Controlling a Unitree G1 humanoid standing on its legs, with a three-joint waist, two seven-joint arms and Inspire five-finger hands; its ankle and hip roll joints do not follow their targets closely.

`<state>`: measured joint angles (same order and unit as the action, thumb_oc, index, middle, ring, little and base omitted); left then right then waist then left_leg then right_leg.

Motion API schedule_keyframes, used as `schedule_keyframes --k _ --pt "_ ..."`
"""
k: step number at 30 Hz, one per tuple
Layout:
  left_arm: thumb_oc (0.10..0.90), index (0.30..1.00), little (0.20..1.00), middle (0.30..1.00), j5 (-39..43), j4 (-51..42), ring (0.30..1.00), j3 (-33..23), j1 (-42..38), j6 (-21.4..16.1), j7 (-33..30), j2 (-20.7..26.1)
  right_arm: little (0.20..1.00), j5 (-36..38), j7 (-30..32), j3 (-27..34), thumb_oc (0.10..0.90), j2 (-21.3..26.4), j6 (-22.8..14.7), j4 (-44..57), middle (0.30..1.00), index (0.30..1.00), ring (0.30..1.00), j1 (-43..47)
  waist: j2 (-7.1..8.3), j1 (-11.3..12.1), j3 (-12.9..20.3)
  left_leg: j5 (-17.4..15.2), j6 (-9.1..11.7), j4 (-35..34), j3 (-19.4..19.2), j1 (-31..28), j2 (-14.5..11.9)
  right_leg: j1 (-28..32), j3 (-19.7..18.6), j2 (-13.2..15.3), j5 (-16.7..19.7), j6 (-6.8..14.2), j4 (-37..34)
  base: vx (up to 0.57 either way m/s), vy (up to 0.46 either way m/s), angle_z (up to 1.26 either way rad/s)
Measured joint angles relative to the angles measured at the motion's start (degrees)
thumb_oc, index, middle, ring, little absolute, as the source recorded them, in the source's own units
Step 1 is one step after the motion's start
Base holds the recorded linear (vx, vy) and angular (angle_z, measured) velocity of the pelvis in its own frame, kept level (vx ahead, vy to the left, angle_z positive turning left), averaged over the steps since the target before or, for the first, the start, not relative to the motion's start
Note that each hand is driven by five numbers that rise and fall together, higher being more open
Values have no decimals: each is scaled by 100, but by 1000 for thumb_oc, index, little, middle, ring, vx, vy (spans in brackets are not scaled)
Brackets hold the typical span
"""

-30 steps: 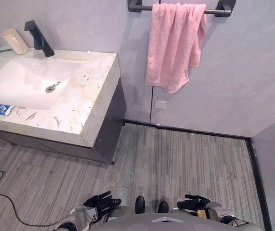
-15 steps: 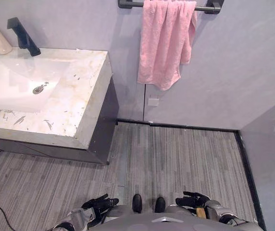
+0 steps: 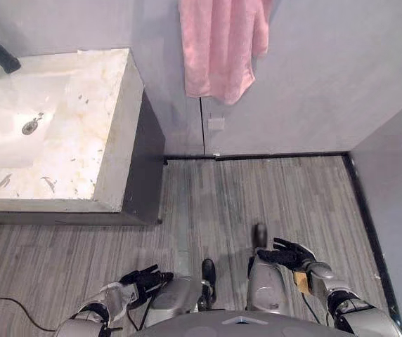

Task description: Organize the bathroom.

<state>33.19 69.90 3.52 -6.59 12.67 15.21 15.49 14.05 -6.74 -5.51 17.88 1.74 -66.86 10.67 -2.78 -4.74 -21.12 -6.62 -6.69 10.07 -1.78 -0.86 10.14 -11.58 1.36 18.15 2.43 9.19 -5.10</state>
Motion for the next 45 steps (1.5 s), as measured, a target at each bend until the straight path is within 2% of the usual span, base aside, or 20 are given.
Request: schedule_keyframes --k 3,6,7,9,11,15,17,18,19,20,21,22,23,24,26,27,32,35,41,45 --pt "800 900 900 900 -16 -8 900 -69 69 -54 -17 -34 900 4 21 70 800 -95 0 -25 900 900 900 -126 9 -2 -38 -383 240 435 189 -165 -118 437 136 -74 311 -103 149 348 -321 35" --pt "800 900 900 900 -1 10 900 -87 196 -167 43 -57 900 43 58 26 800 -223 -11 -135 900 900 900 -125 -41 -28 87 -693 577 666 420 -197 -481 493 -130 -524 699 -76 818 192 -161 45" --pt "800 900 900 900 0 14 900 -86 204 -191 36 -107 900 42 56 21 800 -180 -11 -179 900 900 900 -70 -157 -10 95 -719 611 658 382 -233 -666 426 -35 -674 559 -162 1038 197 -205 31" --pt "800 900 900 900 0 40 900 -37 212 -191 50 -134 900 48 91 -20 800 -148 -15 -212 900 900 900 -10 -208 -31 87 -663 687 522 261 -333 -906 294 65 -856 199 -313 1544 164 -204 18" --pt "800 900 900 900 15 42 900 12 142 -189 38 -108 900 56 125 -95 800 -152 -138 -203 900 900 900 104 -194 -72 91 -594 795 457 59 -303 -1156 -74 215 -997 -368 -533 2332 245 -283 27" --pt "800 900 900 900 23 91 900 -32 147 -292 -86 -111 900 78 135 -203 800 -195 -114 -170 900 900 900 140 -91 -81 138 -417 1086 511 87 -287 -1321 -145 426 -1112 -762 -683 2662 178 -232 24" --pt "800 900 900 900 3 120 900 -361 214 -492 -398 -98 900 18 160 -412 800 -261 -30 -117 900 900 900 -62 138 16 426 124 1525 1363 183 230 -1426 129 622 -1264 -909 -888 2377 212 -412 51" --pt "800 900 900 900 1 48 900 -482 228 -572 -487 -93 900 30 155 -414 800 -270 -8 -82 900 900 900 -220 231 31 499 488 1509 2277 232 751 -1464 241 633 -1318 -928 -1116 2290 96 -226 48" --pt "800 900 900 900 1 48 900 -482 228 -572 -487 -93 900 30 155 -414 800 -270 -8 -82 900 900 900 -220 231 31 499 488 1509 2277 232 751 -1464 241 633 -1318 -928 -1116 2290 99 -146 42" --pt "800 900 900 900 15 -125 900 -618 240 -691 -484 -92 900 59 161 -422 800 -273 -9 -93 900 900 900 -360 313 145 590 1280 1387 3369 324 1503 -1516 358 673 -1363 -904 -1341 2176 215 -51 29" --pt "800 900 900 900 -29 -535 900 -568 187 -867 -556 -34 900 119 217 -459 800 -258 27 -148 900 900 900 -433 360 293 627 1642 867 4196 84 2332 -1731 601 926 -1457 -889 -1436 1950 315 -23 32" --pt "800 900 900 900 -120 -643 900 -428 173 -883 -649 36 900 238 243 -479 800 -266 53 -203 900 900 900 -438 420 280 634 1325 791 3591 -186 2299 -1781 740 961 -1464 -908 -1362 1838 303 26 21" --pt "800 900 900 900 -337 -696 900 -255 190 -863 -735 135 900 331 235 -473 800 -236 64 -220 900 900 900 -471 417 251 675 1139 764 2388 -537 2127 -1765 934 1002 -1547 -897 -1311 1663 253 46 10" --pt "800 900 900 900 -479 -690 900 -137 226 -872 -773 169 900 406 241 -467 800 -182 60 -247 900 900 900 -526 404 187 704 1137 874 1303 -595 1943 -1740 1059 994 -1670 -850 -1240 1512 234 10 -4" --pt "800 900 900 900 -646 -649 900 -39 263 -840 -819 254 900 510 276 -454 800 -35 59 -306 900 900 900 -557 113 106 727 1339 1151 -496 -333 1610 -1695 1314 1031 -2023 -755 -1345 1272 247 4 -29" --pt "800 900 900 900 -783 -419 900 -10 257 -763 -922 345 900 698 330 -422 800 32 49 -328 900 900 900 -721 37 73 697 1442 1161 -777 -152 1534 -1656 1548 1084 -2243 -674 -1477 1074 290 45 -37" --pt "800 900 900 900 -1103 70 900 -32 314 -645 -981 460 900 715 373 -413 800 -2 98 -455 900 900 900 -918 342 -15 598 1321 1027 -318 -14 950 -1554 1852 706 -2256 -676 -1474 961 220 84 -40" --pt "800 900 900 900 -1130 105 900 -21 223 -630 -998 467 900 704 388 -412 800 -17 145 -455 900 900 900 -1056 330 -57 594 1242 1076 -306 -30 694 -1468 1815 651 -2258 -676 -1474 964 87 70 -15" --pt "800 900 900 900 -1106 -42 900 1 3 -632 -996 443 900 690 424 -394 800 19 127 -201 900 900 900 -1086 24 -245 419 909 1157 -273 -50 510 -1493 1606 429 -2183 -686 -1470 1028 72 47 -17" --pt "800 900 900 900 -1086 -142 900 0 50 -766 -998 432 900 691 461 -394 800 0 85 -218 900 900 900 -1124 -144 -306 330 794 1033 -382 -286 429 -1284 1371 291 -1932 -962 -1248 1433 65 45 -12"
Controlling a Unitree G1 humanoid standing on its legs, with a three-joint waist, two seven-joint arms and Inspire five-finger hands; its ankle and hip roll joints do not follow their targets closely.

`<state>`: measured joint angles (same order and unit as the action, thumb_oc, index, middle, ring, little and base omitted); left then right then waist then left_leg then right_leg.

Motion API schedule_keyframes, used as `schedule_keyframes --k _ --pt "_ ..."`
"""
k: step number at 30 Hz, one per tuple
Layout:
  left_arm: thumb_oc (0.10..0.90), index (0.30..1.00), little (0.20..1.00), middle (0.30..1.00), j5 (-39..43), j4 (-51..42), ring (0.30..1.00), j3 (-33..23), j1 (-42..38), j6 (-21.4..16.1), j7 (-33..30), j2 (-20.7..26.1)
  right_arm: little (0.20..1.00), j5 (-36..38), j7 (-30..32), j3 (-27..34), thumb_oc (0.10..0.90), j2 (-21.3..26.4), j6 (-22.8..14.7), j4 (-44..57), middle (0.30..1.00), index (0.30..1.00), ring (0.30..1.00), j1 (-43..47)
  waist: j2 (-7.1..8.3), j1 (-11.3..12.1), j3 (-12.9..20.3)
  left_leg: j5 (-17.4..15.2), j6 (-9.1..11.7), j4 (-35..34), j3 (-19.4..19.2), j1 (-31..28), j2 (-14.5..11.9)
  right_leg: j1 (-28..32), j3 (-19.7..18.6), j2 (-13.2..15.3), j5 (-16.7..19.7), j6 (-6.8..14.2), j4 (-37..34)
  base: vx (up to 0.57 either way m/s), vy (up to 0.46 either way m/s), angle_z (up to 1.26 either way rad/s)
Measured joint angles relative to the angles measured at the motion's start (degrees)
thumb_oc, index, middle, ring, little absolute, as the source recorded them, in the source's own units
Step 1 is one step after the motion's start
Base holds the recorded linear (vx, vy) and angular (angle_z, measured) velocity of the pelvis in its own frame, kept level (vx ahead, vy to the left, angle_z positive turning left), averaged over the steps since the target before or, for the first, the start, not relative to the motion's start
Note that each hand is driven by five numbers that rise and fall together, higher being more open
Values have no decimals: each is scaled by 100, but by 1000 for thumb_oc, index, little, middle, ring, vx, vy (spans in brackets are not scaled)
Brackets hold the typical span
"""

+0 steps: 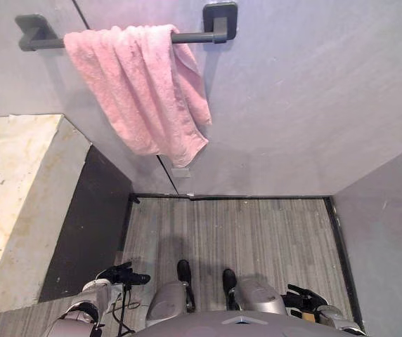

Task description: Organize the bathroom.

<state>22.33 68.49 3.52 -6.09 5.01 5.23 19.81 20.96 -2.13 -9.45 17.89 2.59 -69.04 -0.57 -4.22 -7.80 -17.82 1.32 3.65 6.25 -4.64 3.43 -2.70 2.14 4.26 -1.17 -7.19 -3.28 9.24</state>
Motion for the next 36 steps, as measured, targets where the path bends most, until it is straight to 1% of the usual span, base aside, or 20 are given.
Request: schedule_keyframes --k 4,10,11,12,13,14,15,16,17,18,19,20,21,23,26,27,28,32,34,36 --pt "800 900 900 900 6 -183 900 -10 169 -28 -24 6 900 -6 45 191 800 -1 -85 5 900 900 900 -91 -97 -2 -27 0 -84 -98 -84 -10 162 -149 -17 210 -39 134 178 51 64 -4" --pt "800 900 900 900 -8 -524 900 -14 335 -20 -31 26 900 -34 143 218 800 -8 -91 59 900 900 900 -106 -60 173 -21 -60 -314 31 -208 0 307 -381 -132 385 -145 290 459 20 39 -16" --pt "800 900 900 900 -2 -782 900 -19 368 -34 -27 45 900 -43 156 215 800 -8 -102 101 900 900 900 -120 2 222 -38 -103 -442 70 -319 2 438 -582 -122 473 -141 521 881 -27 -181 -47" --pt "800 900 900 900 14 -980 900 -69 386 -71 -49 70 900 -55 155 214 800 1 -171 146 900 900 900 -7 84 339 -135 -133 -523 85 -421 -15 416 -1339 -146 603 -162 767 2263 -30 -231 -62" --pt "800 900 900 900 30 -1066 900 -125 382 -82 -86 90 900 -54 131 215 800 6 -207 372 900 900 900 107 100 325 -237 -158 -554 149 -517 -5 388 -2133 -153 798 208 1160 3529 -26 -294 -41" --pt "800 900 900 900 106 -1142 900 -115 417 -88 -124 81 900 -53 125 226 800 15 -213 490 900 900 900 100 83 241 -229 -155 -524 138 -555 45 367 -2347 -248 923 26 1123 3304 -29 -249 3" --pt "800 900 900 900 367 -1413 900 -136 423 -154 -120 126 900 -42 138 196 800 11 -193 521 900 900 900 165 100 235 -215 -137 -539 111 -606 154 383 -2433 -503 1082 14 1139 2246 -7 -254 32" --pt "800 900 900 900 538 -1676 900 -131 398 -250 -154 171 900 -43 172 121 800 25 -156 607 900 900 900 177 105 309 -207 -122 -516 148 -555 311 317 -2473 -613 1084 -82 980 1910 58 -182 47" --pt "800 900 900 900 645 -1922 900 -146 403 -300 -152 236 900 -44 177 72 800 32 -157 643 900 900 900 157 97 344 -191 -108 -494 148 -443 445 225 -2417 -429 964 -200 779 2034 69 -79 39" --pt "800 900 900 900 645 -1922 900 -146 403 -300 -152 236 900 -44 177 72 800 32 -157 643 900 900 900 157 97 344 -191 -108 -494 148 -443 445 225 -2417 -429 964 -200 779 2034 78 -23 49" --pt "800 900 900 900 656 -2023 900 -145 413 -345 -114 306 900 -33 156 75 800 36 -156 700 900 900 900 86 115 371 -184 -75 -438 82 -400 464 160 -2137 -219 855 -258 680 1992 41 8 41" --pt "800 900 900 900 655 -2043 900 -145 420 -327 -104 392 900 -25 151 76 800 40 -151 793 900 900 900 -38 216 396 -127 -37 -379 16 -388 423 186 -1603 -135 765 -259 673 1526 92 16 73" --pt "800 900 900 900 655 -2000 900 -103 440 -219 -97 429 900 -23 163 75 800 210 -185 989 900 900 900 -160 106 336 -122 21 -266 38 -295 378 97 -1201 -5 686 97 513 936 86 20 54" --pt "800 900 900 900 651 -1989 900 -114 436 -118 -89 459 900 -23 249 98 800 368 -228 1098 900 900 900 -72 31 331 -85 1 -273 54 -279 300 -60 -1129 88 676 125 422 861 85 19 26" --pt "800 900 900 900 651 -2084 900 -110 463 -90 -24 451 900 -24 335 85 800 608 -287 1456 900 900 900 -71 -89 267 -10 -5 -130 -151 -227 -123 -355 -947 160 664 117 400 767 57 11 12" --pt "800 900 900 900 656 -2442 900 -144 522 -45 -13 461 900 -24 452 87 800 825 -160 2098 900 900 900 -123 -195 232 59 -33 -19 -375 -163 -366 -436 -923 180 647 119 440 756 58 8 7" --pt "800 900 900 900 658 -2839 900 -222 643 -20 -16 510 900 -26 485 41 800 961 -54 2742 900 900 900 -259 -199 229 56 27 134 -466 -163 -407 -436 -922 164 653 140 484 736 49 -13 4" --pt "800 900 900 900 630 -3805 900 -630 685 -138 -62 723 900 -277 496 30 800 1032 -205 4665 900 900 900 -541 -17 207 143 40 146 -458 -167 -424 -355 -726 141 705 316 684 362 40 -63 3" --pt "800 900 900 900 591 -4004 900 -662 671 -281 -54 1062 900 -579 357 27 800 934 -562 4916 900 900 900 -498 97 210 219 40 140 -486 -183 -452 -368 -644 136 706 410 689 195 18 -56 -2" --pt "800 900 900 900 396 -4097 900 -666 623 -313 -48 1327 900 -743 317 28 800 920 -625 4950 900 900 900 -327 164 215 273 40 139 -522 -200 -511 -378 -576 136 701 429 702 128 18 -44 -4"
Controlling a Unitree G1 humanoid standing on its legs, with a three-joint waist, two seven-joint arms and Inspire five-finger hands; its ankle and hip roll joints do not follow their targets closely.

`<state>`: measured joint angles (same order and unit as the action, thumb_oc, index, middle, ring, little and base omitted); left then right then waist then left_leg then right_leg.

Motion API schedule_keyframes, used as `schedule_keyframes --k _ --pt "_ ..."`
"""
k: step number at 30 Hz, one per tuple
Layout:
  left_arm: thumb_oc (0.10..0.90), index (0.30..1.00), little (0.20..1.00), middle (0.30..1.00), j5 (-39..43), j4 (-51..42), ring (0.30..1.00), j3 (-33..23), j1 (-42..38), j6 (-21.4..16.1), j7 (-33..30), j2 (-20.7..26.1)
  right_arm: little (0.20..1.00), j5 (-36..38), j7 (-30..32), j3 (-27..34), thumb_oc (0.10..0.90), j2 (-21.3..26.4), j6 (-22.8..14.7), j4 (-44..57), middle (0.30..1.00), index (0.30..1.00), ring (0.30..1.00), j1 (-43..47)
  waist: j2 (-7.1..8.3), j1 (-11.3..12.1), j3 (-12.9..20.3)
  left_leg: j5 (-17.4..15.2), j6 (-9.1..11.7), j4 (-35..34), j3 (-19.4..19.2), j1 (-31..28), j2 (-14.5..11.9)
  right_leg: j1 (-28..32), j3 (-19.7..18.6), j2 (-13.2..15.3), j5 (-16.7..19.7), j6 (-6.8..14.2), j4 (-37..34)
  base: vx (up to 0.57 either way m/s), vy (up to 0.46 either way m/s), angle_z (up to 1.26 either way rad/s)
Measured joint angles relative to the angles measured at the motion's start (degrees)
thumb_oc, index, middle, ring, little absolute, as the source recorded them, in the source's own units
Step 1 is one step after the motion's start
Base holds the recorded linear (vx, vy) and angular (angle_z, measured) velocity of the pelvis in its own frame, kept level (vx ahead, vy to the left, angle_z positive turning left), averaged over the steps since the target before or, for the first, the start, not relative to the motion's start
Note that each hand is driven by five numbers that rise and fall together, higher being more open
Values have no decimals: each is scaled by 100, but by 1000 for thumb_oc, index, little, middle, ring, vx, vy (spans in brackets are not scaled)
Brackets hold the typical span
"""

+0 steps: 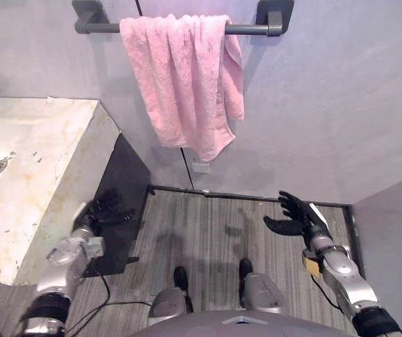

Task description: Organize the bathroom.

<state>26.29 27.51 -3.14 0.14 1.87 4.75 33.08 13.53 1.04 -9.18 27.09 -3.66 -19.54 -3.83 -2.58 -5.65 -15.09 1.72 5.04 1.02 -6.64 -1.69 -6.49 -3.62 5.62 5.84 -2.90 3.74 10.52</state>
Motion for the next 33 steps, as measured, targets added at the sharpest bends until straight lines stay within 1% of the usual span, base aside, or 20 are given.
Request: schedule_keyframes --k 1,2,4,6,8,10,12,14,17,18,19,22,25,29,31,33 --pt "800 900 900 900 -38 -279 900 13 -34 -13 61 211 900 -155 -63 11 800 138 -39 33 900 900 900 108 25 4 22 -2 -12 -41 -3 -21 1 28 -6 -12 34 20 -64 0 0 0" --pt "800 900 900 900 -83 -302 900 45 -113 -59 115 297 900 -194 -119 11 800 271 -39 25 900 900 900 189 18 3 21 -8 -34 -42 -13 -21 0 43 -16 -15 62 27 -107 31 -11 -2" --pt "800 900 900 900 -269 -340 900 124 -310 -10 201 441 900 -192 -272 10 800 615 28 30 900 900 900 367 -29 6 42 1 -41 -43 -29 -18 -3 95 -20 -21 165 5 -233 41 14 -5" --pt "800 900 900 900 -264 -354 900 421 -619 -13 340 721 900 -189 -305 9 800 1055 181 12 900 900 900 741 -104 12 68 74 -45 -75 -42 -10 7 175 -22 -28 294 15 -418 56 25 -3" --pt "800 900 900 900 -261 -373 900 535 -815 -14 463 797 900 -188 -284 9 800 1161 236 -43 900 900 900 1049 -142 12 69 112 -48 -151 -50 -76 9 269 -22 -37 371 21 -566 46 16 -2" --pt "800 900 900 900 -261 -493 900 694 -1042 -35 657 804 900 -188 -245 -126 800 1161 334 -41 900 900 900 1539 -188 6 80 120 -40 -170 -43 -109 0 398 -20 -65 466 18 -765 56 -8 1" --pt "800 900 900 900 -245 -599 900 882 -1264 -45 779 821 900 -190 -215 -417 800 1163 509 -44 900 900 900 2012 -204 19 79 149 -29 -192 -17 -115 -10 467 7 -82 546 11 -910 32 -14 6" --pt "800 900 900 900 -234 -790 900 1052 -1546 -49 870 820 900 -191 -211 -704 800 1146 583 -39 900 900 900 2530 -215 68 82 208 -30 -248 20 -108 -17 512 48 -100 620 -9 -1031 17 -13 9" --pt "800 900 900 900 -219 -1038 900 1159 -1752 -266 934 820 900 -204 -154 -864 800 1114 596 85 900 900 900 2995 -238 135 72 235 -26 -284 59 -106 -16 584 90 -107 679 -11 -1153 22 -26 7" --pt "800 900 900 900 -219 -1133 900 1159 -1817 -285 932 827 900 -212 -65 -963 800 1116 690 188 900 900 900 3172 -245 165 77 255 -23 -333 65 -132 -13 617 102 -108 702 -11 -1213 17 -34 8" --pt "800 900 900 900 -217 -1174 900 1161 -1992 -428 925 829 900 -408 57 -1084 800 1112 800 225 900 900 900 3430 -243 209 75 263 -17 -347 75 -140 -12 663 114 -116 745 -15 -1296 8 -26 5" --pt "800 900 900 900 -221 -1172 900 1158 -2266 -560 822 831 900 -447 242 -1229 800 1111 1055 227 900 900 900 3747 -243 238 76 286 -5 -385 88 -125 -9 708 134 -121 819 -16 -1427 2 -7 1" --pt "800 900 900 900 -221 -1192 900 1156 -2500 -810 716 831 900 -662 330 -1350 800 1119 1075 341 900 900 900 3942 -243 236 76 320 5 -450 110 -113 -12 715 177 -128 862 -17 -1492 34 1 5" --pt "800 900 900 900 -220 -1485 900 1090 -2510 -813 428 832 900 -932 444 -1397 800 1126 1133 876 900 900 900 4014 -234 273 71 349 15 -556 109 -171 -10 727 189 -134 861 -17 -1495 66 -10 2" --pt "800 900 900 900 -220 -1518 900 1058 -2509 -812 349 833 900 -1101 451 -1459 800 1125 1182 1017 900 900 900 4092 -222 291 64 349 15 -561 108 -191 -9 753 192 -134 861 -17 -1498 38 -15 1" --pt "800 900 900 900 -220 -1586 900 994 -2509 -812 288 832 900 -1101 464 -1483 800 1125 1214 1090 900 900 900 4168 -200 329 51 350 17 -564 110 -206 -12 767 195 -139 861 -17 -1499 45 -22 2"
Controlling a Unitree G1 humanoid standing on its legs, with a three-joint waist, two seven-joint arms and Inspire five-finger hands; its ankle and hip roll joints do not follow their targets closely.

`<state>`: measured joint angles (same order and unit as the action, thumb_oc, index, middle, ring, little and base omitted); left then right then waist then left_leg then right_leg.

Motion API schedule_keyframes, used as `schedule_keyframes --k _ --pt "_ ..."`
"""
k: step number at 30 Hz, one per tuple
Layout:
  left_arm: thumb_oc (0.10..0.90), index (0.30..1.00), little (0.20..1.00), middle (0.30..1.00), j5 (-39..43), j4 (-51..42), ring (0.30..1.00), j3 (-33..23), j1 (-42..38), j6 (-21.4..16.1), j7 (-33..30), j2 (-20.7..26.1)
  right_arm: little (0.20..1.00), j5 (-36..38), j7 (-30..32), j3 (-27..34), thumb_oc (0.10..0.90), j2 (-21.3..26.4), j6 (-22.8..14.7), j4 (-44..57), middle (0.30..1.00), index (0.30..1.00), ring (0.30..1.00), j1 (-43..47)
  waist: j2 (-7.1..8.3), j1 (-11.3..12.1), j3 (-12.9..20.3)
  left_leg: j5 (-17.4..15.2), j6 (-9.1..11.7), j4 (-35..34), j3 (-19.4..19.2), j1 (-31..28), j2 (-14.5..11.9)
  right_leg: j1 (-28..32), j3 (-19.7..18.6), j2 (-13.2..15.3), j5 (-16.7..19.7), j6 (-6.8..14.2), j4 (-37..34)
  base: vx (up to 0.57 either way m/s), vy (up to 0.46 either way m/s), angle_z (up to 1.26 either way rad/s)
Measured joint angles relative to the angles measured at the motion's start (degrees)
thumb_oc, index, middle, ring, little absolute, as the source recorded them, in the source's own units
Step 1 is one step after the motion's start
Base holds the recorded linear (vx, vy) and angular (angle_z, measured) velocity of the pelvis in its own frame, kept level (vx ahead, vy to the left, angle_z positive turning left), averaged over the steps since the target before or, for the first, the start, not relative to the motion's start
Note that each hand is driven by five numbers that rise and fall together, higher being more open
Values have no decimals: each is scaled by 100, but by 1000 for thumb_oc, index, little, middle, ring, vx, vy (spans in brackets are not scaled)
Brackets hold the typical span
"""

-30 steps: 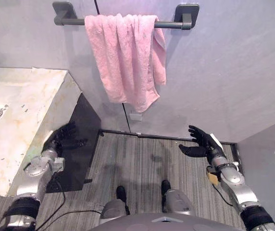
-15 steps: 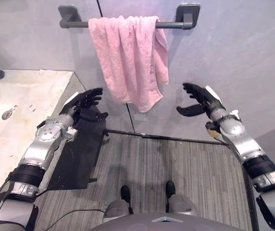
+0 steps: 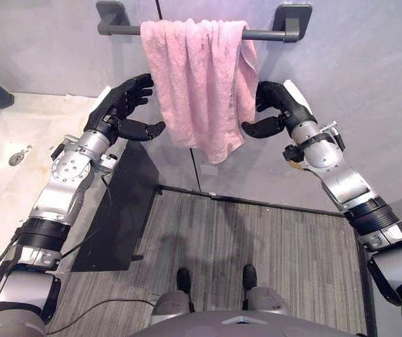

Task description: Organize the bathroom.

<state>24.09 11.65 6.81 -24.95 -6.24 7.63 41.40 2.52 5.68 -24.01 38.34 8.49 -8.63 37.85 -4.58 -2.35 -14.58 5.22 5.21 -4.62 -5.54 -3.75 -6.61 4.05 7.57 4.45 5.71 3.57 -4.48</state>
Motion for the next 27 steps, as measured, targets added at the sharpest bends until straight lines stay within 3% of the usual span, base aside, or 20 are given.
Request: schedule_keyframes --k 4,15,27 --pt "800 900 900 900 -26 -115 900 -119 -1 10 -50 3 900 20 118 -35 800 -25 262 80 900 900 900 140 33 93 -10 2 8 -20 33 -68 -4 77 18 -2 -14 6 -1 36 -29 4" --pt "800 900 900 900 -51 -82 900 -119 -5 27 -215 28 900 508 255 -147 800 -238 1248 181 900 900 900 481 114 71 10 0 12 -21 58 -67 -9 101 46 -5 -14 3 0 14 -6 1" --pt "800 900 900 900 -201 819 900 -5 -518 201 -116 15 900 746 256 -297 800 -498 1434 -322 900 900 900 670 225 52 71 22 20 -20 76 -78 -27 121 56 -25 11 -14 0 10 -5 0"
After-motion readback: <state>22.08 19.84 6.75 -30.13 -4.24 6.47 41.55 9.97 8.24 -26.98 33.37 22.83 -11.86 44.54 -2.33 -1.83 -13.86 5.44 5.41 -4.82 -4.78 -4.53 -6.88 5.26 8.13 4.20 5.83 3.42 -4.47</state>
